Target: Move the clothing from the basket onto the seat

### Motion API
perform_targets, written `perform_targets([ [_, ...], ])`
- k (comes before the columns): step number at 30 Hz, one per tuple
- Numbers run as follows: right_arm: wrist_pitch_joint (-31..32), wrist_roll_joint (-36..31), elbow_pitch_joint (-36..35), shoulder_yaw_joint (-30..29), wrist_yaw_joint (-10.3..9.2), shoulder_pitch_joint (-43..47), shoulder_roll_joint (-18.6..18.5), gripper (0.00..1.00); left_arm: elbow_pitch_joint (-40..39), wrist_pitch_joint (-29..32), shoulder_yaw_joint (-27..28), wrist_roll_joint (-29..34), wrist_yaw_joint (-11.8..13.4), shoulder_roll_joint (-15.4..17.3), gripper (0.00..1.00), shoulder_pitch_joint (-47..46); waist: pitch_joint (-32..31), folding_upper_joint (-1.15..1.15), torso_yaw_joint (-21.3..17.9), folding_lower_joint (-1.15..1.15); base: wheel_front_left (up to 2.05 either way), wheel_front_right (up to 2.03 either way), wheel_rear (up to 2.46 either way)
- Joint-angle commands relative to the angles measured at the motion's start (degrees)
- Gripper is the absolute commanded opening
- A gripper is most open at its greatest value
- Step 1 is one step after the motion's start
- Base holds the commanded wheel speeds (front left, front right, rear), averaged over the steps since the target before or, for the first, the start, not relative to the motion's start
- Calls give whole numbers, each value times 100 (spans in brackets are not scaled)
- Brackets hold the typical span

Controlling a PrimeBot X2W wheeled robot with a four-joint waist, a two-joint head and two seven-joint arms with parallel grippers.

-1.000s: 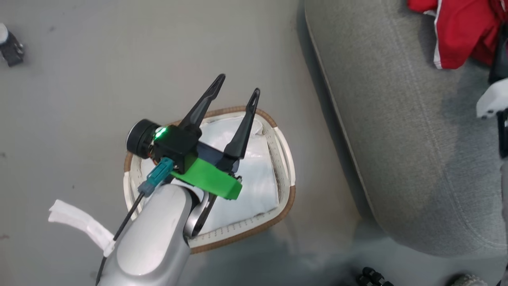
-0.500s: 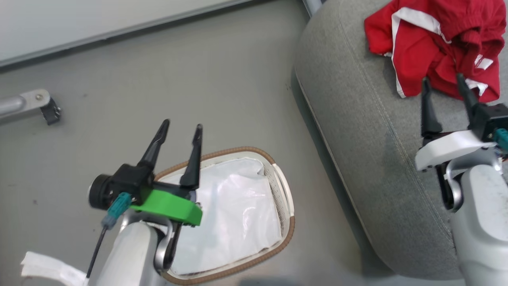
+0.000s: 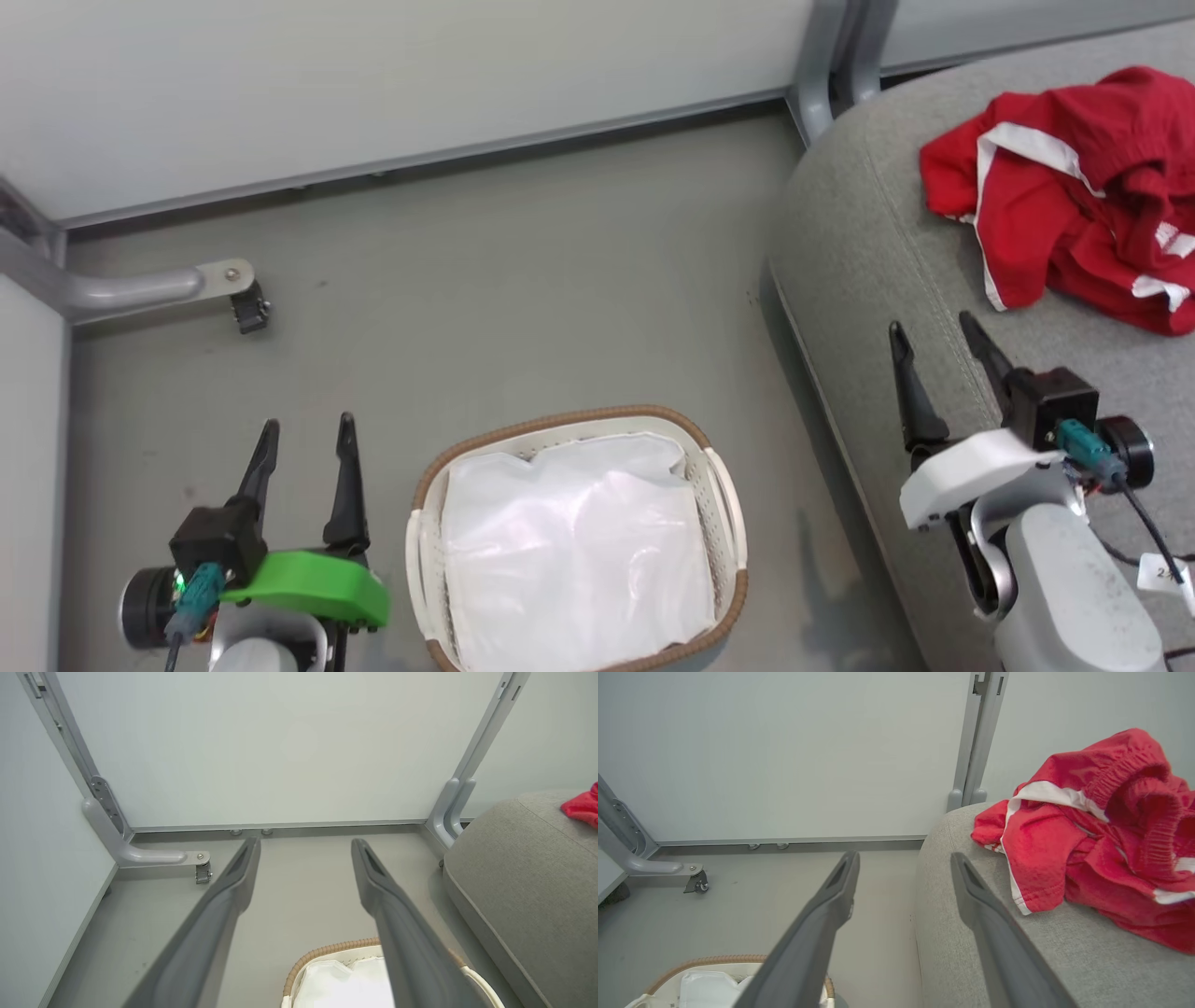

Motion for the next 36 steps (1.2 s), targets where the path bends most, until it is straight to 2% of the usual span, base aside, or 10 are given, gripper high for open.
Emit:
perform_targets([
  [1, 1, 12, 28, -24, -8, 155, 2, 100, -4, -4, 73, -71, 40, 0, 100, 138, -282, 0, 268, 0, 0, 0, 0],
  [8, 1, 54, -30, 67, -8, 580, 90, 100, 60, -4, 316, -101, 148, 0, 100, 542, -525, 0, 412, 0, 0, 0, 0],
  [21, 1, 88, -98, 26, -8, 1132, 196, 100, -1, -4, 311, -316, 60, 0, 100, 977, -856, 0, 598, 0, 0, 0, 0],
  [22, 1, 90, -98, 26, -8, 1137, 198, 0, -6, -4, 301, -327, 49, 0, 0, 988, -859, 0, 606, 0, 0, 0, 0],
  [26, 14, 98, 81, 38, 0, 1137, 262, 0, 197, 16, 302, -323, 69, -31, 0, 896, -849, 0, 589, 0, 0, 0, 0],
  [36, 335, 1253, -46, -103, -1, 1128, 258, 0, 132, 327, 398, -1386, 34, -26, 0, 759, -867, 0, 565, 0, 0, 0, 0],
])
